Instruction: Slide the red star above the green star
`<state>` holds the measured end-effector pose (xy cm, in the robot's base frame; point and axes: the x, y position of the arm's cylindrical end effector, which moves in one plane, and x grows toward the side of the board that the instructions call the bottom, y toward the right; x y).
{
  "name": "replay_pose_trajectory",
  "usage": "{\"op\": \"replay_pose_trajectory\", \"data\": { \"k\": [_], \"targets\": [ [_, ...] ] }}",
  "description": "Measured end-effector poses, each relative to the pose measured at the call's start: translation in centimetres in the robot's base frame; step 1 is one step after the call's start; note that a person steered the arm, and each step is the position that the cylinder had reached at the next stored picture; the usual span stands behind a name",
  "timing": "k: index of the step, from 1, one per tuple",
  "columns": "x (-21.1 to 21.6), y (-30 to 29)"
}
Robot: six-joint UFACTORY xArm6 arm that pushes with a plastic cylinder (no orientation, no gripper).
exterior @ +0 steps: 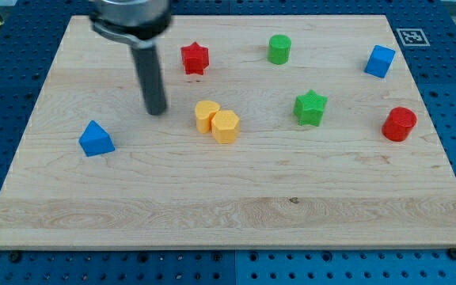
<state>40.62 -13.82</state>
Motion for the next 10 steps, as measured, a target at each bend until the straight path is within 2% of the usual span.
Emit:
{"op": "replay_pose_trajectory", "data": {
  "k": [1, 2, 3, 4, 5, 6, 7, 8, 9, 10],
  "targets": [
    [-6.0, -4.3],
    [-9.9, -1.8],
    [-9.9, 5.4],
    [-9.5, 15.0],
    [-9.3, 19.7],
    [-9.3, 19.6],
    [-6.7, 23.6],
    [-6.6, 25.0],
    [-6.4, 20.1],
    [-5.4, 17.8]
  ]
}}
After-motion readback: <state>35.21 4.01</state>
